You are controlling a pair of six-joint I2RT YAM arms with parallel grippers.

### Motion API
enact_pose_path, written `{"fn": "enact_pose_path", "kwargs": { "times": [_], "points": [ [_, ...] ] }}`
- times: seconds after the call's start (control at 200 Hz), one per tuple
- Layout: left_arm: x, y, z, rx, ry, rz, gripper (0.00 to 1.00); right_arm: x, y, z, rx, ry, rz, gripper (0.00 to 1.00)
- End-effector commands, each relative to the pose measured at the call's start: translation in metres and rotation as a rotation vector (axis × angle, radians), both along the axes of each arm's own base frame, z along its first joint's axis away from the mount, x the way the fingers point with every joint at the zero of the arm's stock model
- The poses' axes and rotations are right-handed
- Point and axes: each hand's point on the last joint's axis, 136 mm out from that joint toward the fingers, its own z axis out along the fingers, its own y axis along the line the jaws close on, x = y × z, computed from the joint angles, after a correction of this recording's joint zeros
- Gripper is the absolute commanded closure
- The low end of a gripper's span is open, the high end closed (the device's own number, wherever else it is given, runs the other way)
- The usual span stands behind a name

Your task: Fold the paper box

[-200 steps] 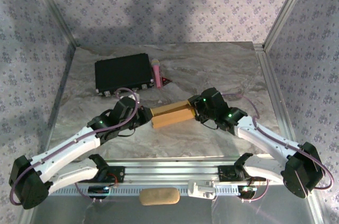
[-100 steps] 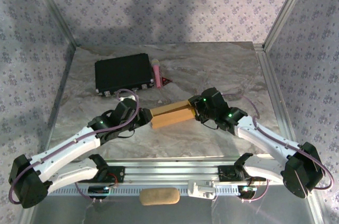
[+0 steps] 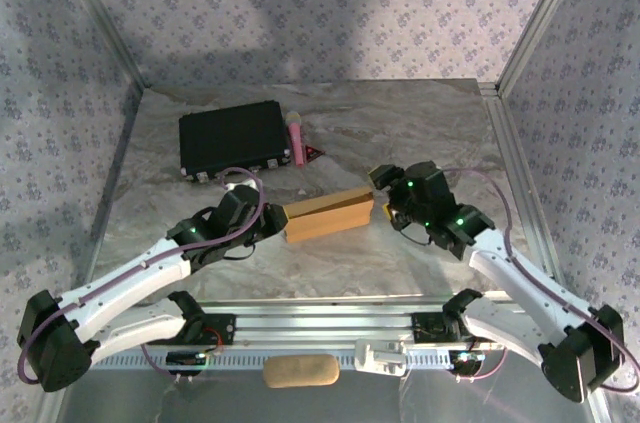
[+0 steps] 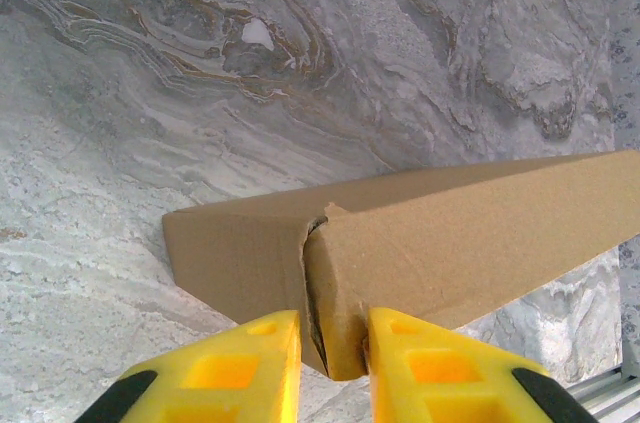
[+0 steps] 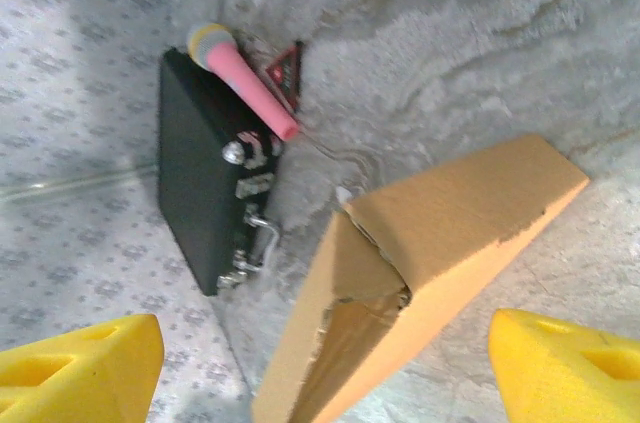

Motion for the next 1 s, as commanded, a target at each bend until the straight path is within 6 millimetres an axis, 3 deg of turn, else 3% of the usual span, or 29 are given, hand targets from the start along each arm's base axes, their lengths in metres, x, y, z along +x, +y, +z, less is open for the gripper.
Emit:
{"fn": "enact_pose_path", "kwargs": {
  "times": [0.0,0.27,0.555,0.994],
  "points": [
    [-0.011,0.017,-0.027,0.119,0.071,0.003,0.77,-0.001,-0.001,-0.011,0.023,0.026,0.027,0.14],
    [-0.011,0.016,-0.025,0.118,0.071,-0.003,0.78,0.006,0.014,-0.021,0.076,0.077,0.056,0.26],
    [-0.011,0.016,-0.025,0.115,0.07,-0.004,0.78,0.003,0.011,-0.046,0.08,0.131,0.036,0.46],
    [-0.011,0.015,-0.028,0.112,0.072,-0.003,0.78,0.0,0.009,-0.06,0.053,0.158,0.028,0.7]
  ]
}}
